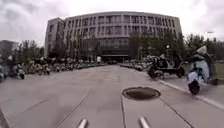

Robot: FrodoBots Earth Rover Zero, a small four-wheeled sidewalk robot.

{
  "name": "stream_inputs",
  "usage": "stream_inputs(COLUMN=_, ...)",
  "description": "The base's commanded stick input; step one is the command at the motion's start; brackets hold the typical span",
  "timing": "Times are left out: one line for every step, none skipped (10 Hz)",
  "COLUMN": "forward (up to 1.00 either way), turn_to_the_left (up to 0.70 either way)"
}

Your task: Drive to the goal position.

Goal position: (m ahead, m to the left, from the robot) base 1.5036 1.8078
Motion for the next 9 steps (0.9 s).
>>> stream_inputs(forward=0.7, turn_to_the_left=0.0)
stream_inputs(forward=0.7, turn_to_the_left=0.0)
stream_inputs(forward=0.7, turn_to_the_left=0.0)
stream_inputs(forward=0.7, turn_to_the_left=0.0)
stream_inputs(forward=0.7, turn_to_the_left=0.0)
stream_inputs(forward=0.7, turn_to_the_left=0.0)
stream_inputs(forward=0.7, turn_to_the_left=0.0)
stream_inputs(forward=0.7, turn_to_the_left=0.0)
stream_inputs(forward=0.7, turn_to_the_left=0.0)
